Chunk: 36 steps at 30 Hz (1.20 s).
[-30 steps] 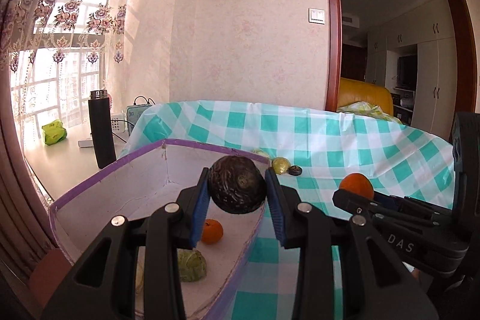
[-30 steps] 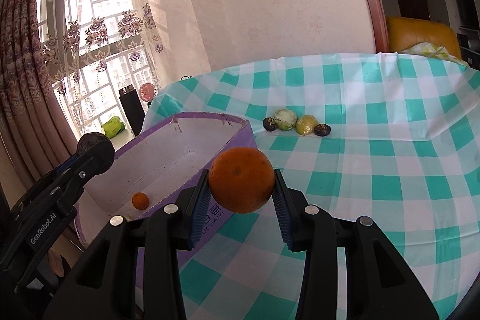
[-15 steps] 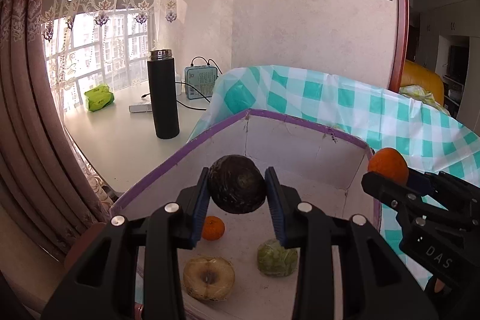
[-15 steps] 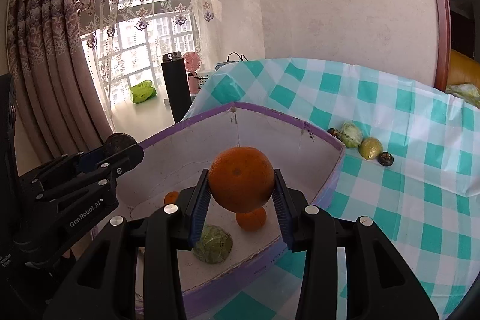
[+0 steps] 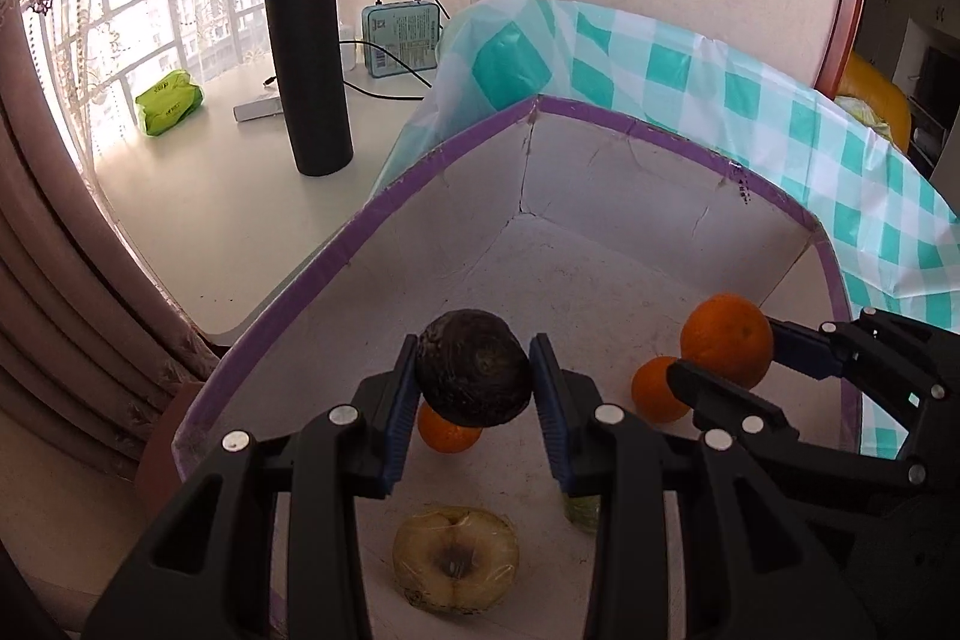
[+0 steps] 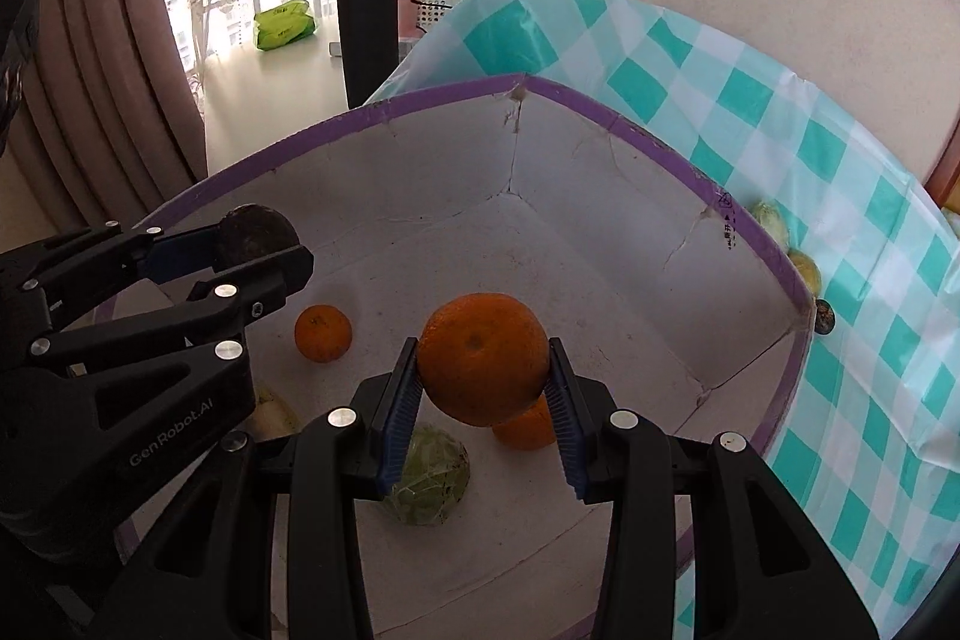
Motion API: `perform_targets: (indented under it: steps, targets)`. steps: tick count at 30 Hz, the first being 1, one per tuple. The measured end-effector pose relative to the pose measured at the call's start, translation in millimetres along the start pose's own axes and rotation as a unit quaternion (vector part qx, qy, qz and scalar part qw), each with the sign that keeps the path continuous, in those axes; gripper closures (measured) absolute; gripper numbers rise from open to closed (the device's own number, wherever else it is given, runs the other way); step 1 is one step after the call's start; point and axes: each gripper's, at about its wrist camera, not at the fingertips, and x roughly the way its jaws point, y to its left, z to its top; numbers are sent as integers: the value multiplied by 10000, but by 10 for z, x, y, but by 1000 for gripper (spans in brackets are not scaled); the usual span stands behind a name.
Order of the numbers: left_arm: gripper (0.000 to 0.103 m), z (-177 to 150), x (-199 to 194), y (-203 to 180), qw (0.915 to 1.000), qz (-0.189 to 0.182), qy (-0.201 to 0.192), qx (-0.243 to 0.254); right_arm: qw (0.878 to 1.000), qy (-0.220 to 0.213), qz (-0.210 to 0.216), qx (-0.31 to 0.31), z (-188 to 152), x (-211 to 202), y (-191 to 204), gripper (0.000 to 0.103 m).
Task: Organize fruits
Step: 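Open both tools to drop the passion fruit and mandarin into the box, then move both tools back over the remaining fruits on the tablecloth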
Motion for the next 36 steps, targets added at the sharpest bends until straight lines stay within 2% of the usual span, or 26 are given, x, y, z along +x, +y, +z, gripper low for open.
perform_targets:
  steps: [2, 4, 6, 10, 11, 12, 13, 14, 17, 21, 24, 26, 27, 28, 30, 31, 33, 35, 36]
  targets:
    - [66, 28, 84, 38, 9993, 240, 278, 30, 9993, 346, -104, -78, -3, 156, 20, 62]
    - [66, 44, 182, 104, 9979, 117, 641, -9, 9975, 676, -157, -144, -29, 298, 36, 63]
    - [66, 35, 276, 127, 9953, 250, 935, 101, 9954, 905, -193, -235, -64, 398, 48, 63]
    - [65, -66, 419, 150, 9914, 327, 1231, 300, 9947, 1009, -76, -191, -66, 426, 23, 62]
    - [61, -97, 469, 169, 9907, 341, 1284, 287, 9944, 1037, -54, -187, -63, 432, 26, 62]
    - [62, -124, 509, 194, 9902, 303, 1342, 238, 9945, 1033, -15, -167, -60, 425, 30, 61]
    - [61, -125, 483, 234, 9914, 195, 1288, 131, 9946, 1022, -10, -168, -61, 423, 32, 61]
    - [56, -120, 461, 256, 9924, 123, 1221, 74, 9948, 1001, -33, -184, -59, 417, 36, 60]
    - [56, -127, 464, 246, 9924, 171, 1217, 96, 9952, 965, -30, -185, -63, 400, 31, 53]
    - [55, -124, 449, 248, 9927, 144, 1196, 40, 9956, 915, -42, -189, -66, 370, 32, 49]
    - [55, -129, 446, 244, 9927, 137, 1200, 47, 9971, 758, 24, -106, -68, 332, 2, 46]
    - [52, -126, 443, 235, 9926, 112, 1211, 56, 9982, 594, 19, -40, -59, 272, -2, 28]
    - [51, -123, 438, 232, 9927, 124, 1194, 72, 9987, 496, -33, -72, -68, 225, 10, 24]
    - [47, -124, 417, 218, 9933, 141, 1141, 88, 9991, 372, -89, -166, -91, 168, 41, 19]
    - [36, -133, 330, 165, 9953, 162, 943, 137, 9991, 43, -266, -326, -160, 37, 97, 19]
    - [27, -142, 261, 116, 9965, 196, 796, 176, 9986, -177, -345, -347, -198, -47, 99, 19]
    - [15, -133, 98, 20, 9977, 456, 438, 258, 9973, -493, -479, -266, -266, -193, 43, 19]
    - [2, -96, -67, -54, 9976, 617, 99, 292, 9961, -823, -317, -83, -315, -356, -99, 18]
    - [2, -68, -145, -84, 9975, 658, -22, 257, 9945, -1029, -215, 1, -343, -448, -169, 18]
